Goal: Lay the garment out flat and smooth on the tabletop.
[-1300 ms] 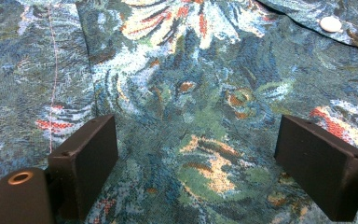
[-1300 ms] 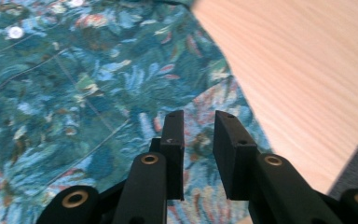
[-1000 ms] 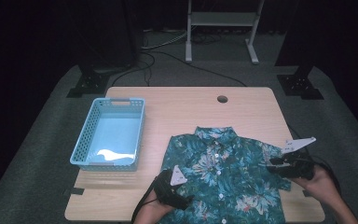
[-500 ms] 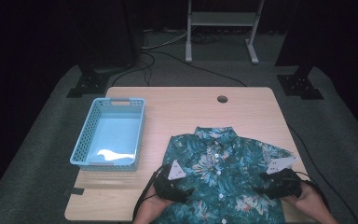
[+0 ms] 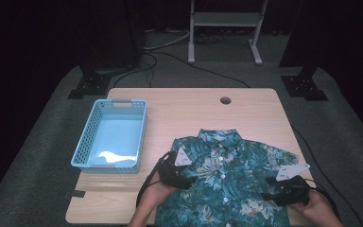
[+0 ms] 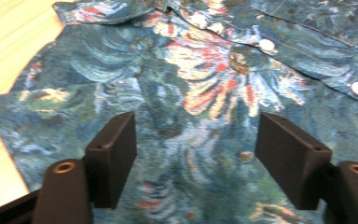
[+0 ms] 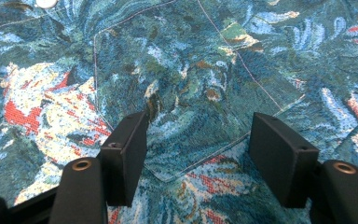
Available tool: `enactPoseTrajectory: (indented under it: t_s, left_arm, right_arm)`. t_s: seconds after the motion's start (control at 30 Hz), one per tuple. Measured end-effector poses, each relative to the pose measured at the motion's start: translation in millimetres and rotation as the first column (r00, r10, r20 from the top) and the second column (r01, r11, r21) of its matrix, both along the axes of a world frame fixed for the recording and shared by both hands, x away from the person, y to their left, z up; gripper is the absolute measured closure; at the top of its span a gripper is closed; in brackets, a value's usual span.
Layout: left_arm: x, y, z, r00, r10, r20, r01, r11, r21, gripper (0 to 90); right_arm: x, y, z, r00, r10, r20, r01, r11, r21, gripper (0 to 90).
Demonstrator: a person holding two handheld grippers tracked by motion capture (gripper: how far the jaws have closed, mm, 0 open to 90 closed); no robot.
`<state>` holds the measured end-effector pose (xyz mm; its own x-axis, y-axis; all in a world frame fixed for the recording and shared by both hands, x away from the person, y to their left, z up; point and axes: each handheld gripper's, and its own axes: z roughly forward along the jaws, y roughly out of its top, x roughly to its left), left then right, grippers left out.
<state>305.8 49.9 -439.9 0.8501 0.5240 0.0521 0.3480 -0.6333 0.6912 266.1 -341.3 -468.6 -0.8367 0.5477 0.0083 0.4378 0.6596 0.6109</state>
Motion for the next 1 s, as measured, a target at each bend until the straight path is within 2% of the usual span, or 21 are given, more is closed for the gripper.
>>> enactPoseTrajectory:
  t_s: [0.2,0.33,0.43,0.67,0.83,1.0]
  left_arm:
    - [11.7,-7.8,-2.0,0.9998,-0.018,-0.007,0.019,0.999,0.041,29.7]
    - [20.8,-16.9,-5.3,0.9988,-0.045,-0.02,0.047,0.996,0.076,35.5]
    - [27.8,-23.6,-7.5,0.9992,-0.033,-0.023,0.036,0.995,0.094,37.1]
    - [39.3,-36.0,-12.1,0.9978,-0.056,-0.036,0.06,0.9898,0.129,50.8]
    - [47.4,-39.5,-15.4,0.9947,-0.069,-0.076,0.079,0.9863,0.145,64.1]
    - [50.0,-39.7,-16.5,0.9921,-0.089,-0.089,0.101,0.9845,0.144,70.8]
  right_arm:
    - [-4.7,-5.6,0.0,0.9999,0.01,-0.004,-0.01,1.0,0.001,36.4]
    - [-7.1,-9.0,0.0,0.9999,0.014,-0.004,-0.014,1.0,-0.002,36.3]
    - [-8.8,-10.8,0.3,0.9999,0.012,-0.006,-0.012,1.0,-0.006,36.2]
    - [-12.1,-13.0,-0.9,1.0,-0.001,0.003,0.001,1.0,0.008,36.1]
    - [-12.1,-12.7,-0.9,1.0,-0.003,0.003,0.003,1.0,0.007,36.1]
    - [-12.7,-13.7,-1.5,1.0,-0.004,0.008,0.004,1.0,0.014,36.1]
